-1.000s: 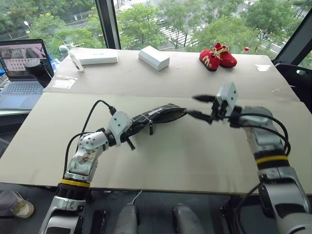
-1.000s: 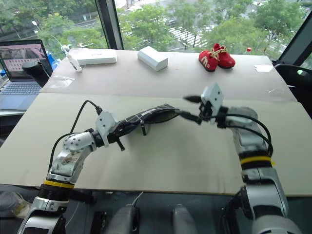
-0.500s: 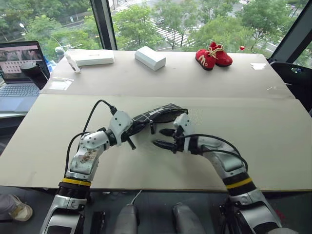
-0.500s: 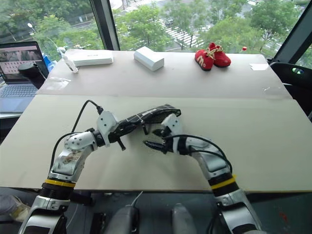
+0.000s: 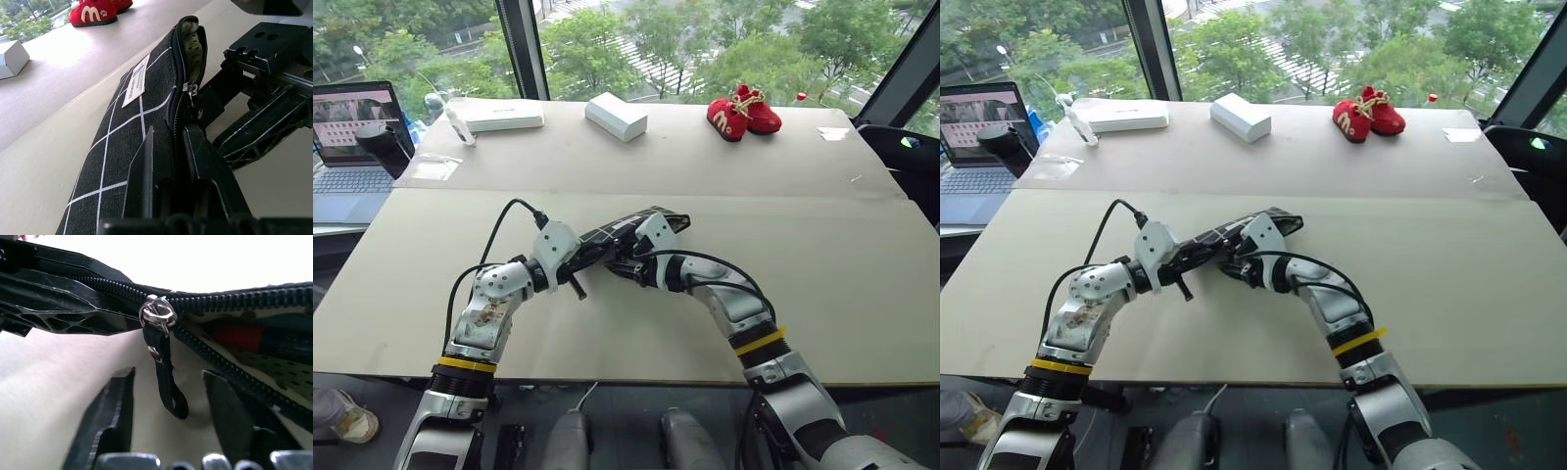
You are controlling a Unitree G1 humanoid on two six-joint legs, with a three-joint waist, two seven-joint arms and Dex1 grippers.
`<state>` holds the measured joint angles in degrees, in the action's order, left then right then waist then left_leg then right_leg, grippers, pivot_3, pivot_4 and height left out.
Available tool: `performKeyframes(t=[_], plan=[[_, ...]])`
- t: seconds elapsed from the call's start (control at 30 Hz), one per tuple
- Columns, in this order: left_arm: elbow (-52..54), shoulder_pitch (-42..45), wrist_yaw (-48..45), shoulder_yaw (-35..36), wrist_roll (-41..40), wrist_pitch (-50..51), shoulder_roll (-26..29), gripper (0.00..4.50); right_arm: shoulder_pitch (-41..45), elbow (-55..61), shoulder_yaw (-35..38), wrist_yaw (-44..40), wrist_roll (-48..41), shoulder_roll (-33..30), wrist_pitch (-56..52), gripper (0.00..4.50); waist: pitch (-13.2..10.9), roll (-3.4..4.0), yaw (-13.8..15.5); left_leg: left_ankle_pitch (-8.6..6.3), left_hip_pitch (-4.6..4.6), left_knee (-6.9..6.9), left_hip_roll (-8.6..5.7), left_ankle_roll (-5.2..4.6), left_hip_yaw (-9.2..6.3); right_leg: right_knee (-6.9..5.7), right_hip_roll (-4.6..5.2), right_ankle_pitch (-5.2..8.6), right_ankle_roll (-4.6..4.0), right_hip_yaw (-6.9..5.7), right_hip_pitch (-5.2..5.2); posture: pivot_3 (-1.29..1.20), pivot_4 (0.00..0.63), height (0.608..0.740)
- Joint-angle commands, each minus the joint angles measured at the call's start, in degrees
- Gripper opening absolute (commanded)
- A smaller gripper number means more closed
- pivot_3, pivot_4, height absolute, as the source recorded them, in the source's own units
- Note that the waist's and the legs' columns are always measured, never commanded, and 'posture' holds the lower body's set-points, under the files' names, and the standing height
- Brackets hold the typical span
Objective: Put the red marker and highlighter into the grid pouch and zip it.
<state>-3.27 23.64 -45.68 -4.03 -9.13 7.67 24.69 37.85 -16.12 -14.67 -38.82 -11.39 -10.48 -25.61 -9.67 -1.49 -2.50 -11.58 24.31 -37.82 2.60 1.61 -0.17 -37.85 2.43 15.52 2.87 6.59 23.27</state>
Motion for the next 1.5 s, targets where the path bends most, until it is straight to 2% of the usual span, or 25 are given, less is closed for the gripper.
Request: performKeyframes(t=[0.03,0.1,0.13,0.3,0.47,0.67,0.77,0.9,0.97,1.0,1.07,1.1,1.17,1.2,1.23,1.3,1.5], plan=[[0.8,0.4,0.1,0.3,-0.4,-1.4,0.0,0.00,1.0,1.3,1.6,-0.9,-0.1,-0.5,0.8,0.80,0.0,0.00,0.0,0.00,0.00,0.00,0.00,0.00,0.00,0.00,0.00,0.00,0.00,0.00,0.00,0.00,0.150,0.729],[0.5,0.5,0.1,0.3,-0.4,-1.5,-0.1,0.00,0.6,1.8,1.7,-1.6,-0.3,-1.1,0.8,0.13,0.0,0.00,0.0,0.00,0.00,0.00,0.00,0.00,0.00,0.00,0.00,0.00,0.00,0.00,0.00,0.00,0.150,0.729],[0.5,0.6,0.1,0.3,-0.4,-1.5,-0.1,0.00,0.4,2.1,1.8,-2.0,-0.4,-1.5,0.7,0.05,0.0,0.00,0.0,0.00,0.00,0.00,0.00,0.00,0.00,0.00,0.00,0.00,0.00,0.00,0.00,0.00,0.150,0.729],[0.3,0.7,0.1,0.2,-0.3,-1.7,-0.1,0.00,-0.9,3.5,3.0,-3.4,-1.0,-3.6,0.5,0.05,0.0,0.00,0.0,0.00,0.00,0.00,0.00,0.00,0.00,0.00,0.00,0.00,0.00,0.00,0.00,0.00,0.150,0.729],[0.6,0.6,0.3,0.1,-0.2,-1.7,-0.2,0.00,-3.8,7.0,5.3,-7.7,-1.8,-11.5,-1.4,0.05,0.0,0.00,0.2,0.00,0.05,0.00,-0.01,0.00,0.00,0.10,0.02,0.00,0.00,-0.02,-0.01,0.00,0.150,0.729],[0.8,0.3,0.4,-0.1,-0.6,-1.7,0.1,0.00,-2.4,-1.1,12.0,-6.7,-0.1,-21.0,2.1,0.05,0.0,-0.02,0.2,0.00,0.04,0.00,-0.02,0.00,0.01,0.15,0.03,0.00,0.00,0.00,-0.03,0.00,0.150,0.729],[0.5,0.4,0.3,-0.2,-0.5,-1.9,0.0,0.00,-1.7,-4.3,13.4,-6.7,0.0,-22.9,3.6,0.05,0.0,-0.03,0.0,0.00,0.04,0.02,-0.01,0.00,0.02,0.18,0.02,0.00,0.00,0.01,-0.03,0.00,0.150,0.729],[0.1,0.5,0.3,-0.5,-0.5,-2.2,-0.3,0.00,-2.2,-4.6,13.3,-7.8,-0.9,-22.1,3.6,0.05,0.0,-0.03,-0.4,0.00,0.01,0.05,-0.01,-0.01,0.04,0.19,0.00,0.00,0.00,0.07,-0.03,0.00,0.150,0.729],[0.1,0.5,0.2,-0.6,-0.5,-2.3,-0.3,0.00,-2.9,-3.4,13.1,-9.6,-2.9,-21.0,1.6,0.63,0.0,-0.03,-0.3,0.00,0.02,0.05,-0.01,-0.01,0.03,0.19,0.01,0.00,0.00,0.07,-0.03,0.00,0.150,0.729],[0.0,0.6,0.2,-0.6,-0.5,-2.4,-0.3,0.00,-3.4,-2.4,12.8,-10.9,-3.5,-20.9,1.8,0.71,0.0,-0.03,-0.2,0.00,0.02,0.05,-0.01,-0.01,0.03,0.20,0.01,0.00,0.00,0.06,-0.03,0.00,0.150,0.729],[0.1,0.5,0.2,-0.5,-0.6,-2.4,-0.2,0.00,-3.8,-1.0,12.9,-12.0,-4.0,-20.9,1.6,1.57,0.0,-0.03,-0.1,0.00,0.03,0.05,-0.02,-0.01,0.03,0.20,0.02,0.00,0.00,0.06,-0.04,0.00,0.150,0.729],[0.2,0.4,0.2,-0.5,-0.7,-2.4,-0.2,0.00,-3.9,-0.4,13.0,-12.2,-4.1,-20.9,1.6,1.80,0.0,-0.03,0.0,0.00,0.04,0.04,-0.02,-0.01,0.04,0.20,0.02,0.00,0.00,0.06,-0.04,0.00,0.150,0.729],[0.4,0.3,0.1,-0.5,-0.7,-2.3,-0.1,0.00,-4.0,-0.4,13.3,-12.3,-4.1,-21.4,0.6,2.68,0.0,-0.03,0.1,0.00,0.05,0.03,-0.05,-0.01,0.04,0.20,0.04,0.00,0.01,0.06,-0.04,0.00,0.150,0.729],[0.5,0.3,0.1,-0.5,-0.8,-2.3,-0.1,0.00,-4.8,0.2,13.1,-13.3,-4.3,-22.2,0.1,2.88,0.0,-0.03,0.1,0.00,0.04,0.03,-0.04,-0.01,0.03,0.20,0.04,0.00,0.01,0.06,-0.05,0.00,0.150,0.729],[0.6,0.2,0.1,-0.5,-0.8,-2.3,-0.1,0.00,-5.3,0.6,13.1,-14.1,-4.6,-22.9,-0.5,3.33,0.0,-0.03,0.1,0.00,0.03,0.03,-0.04,-0.01,0.03,0.20,0.04,0.00,0.01,0.05,-0.07,0.00,0.150,0.729],[0.7,0.2,-0.5,-0.4,-1.5,-2.8,-0.4,0.00,-6.7,1.0,14.6,-16.0,-5.9,-24.9,-2.3,3.96,0.0,-0.03,0.2,0.00,0.04,0.03,-0.04,-0.01,0.02,0.21,0.04,0.00,0.01,0.04,-0.06,0.00,0.150,0.729],[-0.1,0.4,-5.4,-1.6,-2.5,-7.4,-0.1,0.00,-13.8,3.7,23.2,-21.8,-9.6,-35.9,-2.4,3.96,0.0,-0.03,0.8,0.00,0.08,0.03,-0.08,-0.01,0.04,0.28,0.09,0.01,0.02,0.05,-0.07,0.00,0.150,0.729]])
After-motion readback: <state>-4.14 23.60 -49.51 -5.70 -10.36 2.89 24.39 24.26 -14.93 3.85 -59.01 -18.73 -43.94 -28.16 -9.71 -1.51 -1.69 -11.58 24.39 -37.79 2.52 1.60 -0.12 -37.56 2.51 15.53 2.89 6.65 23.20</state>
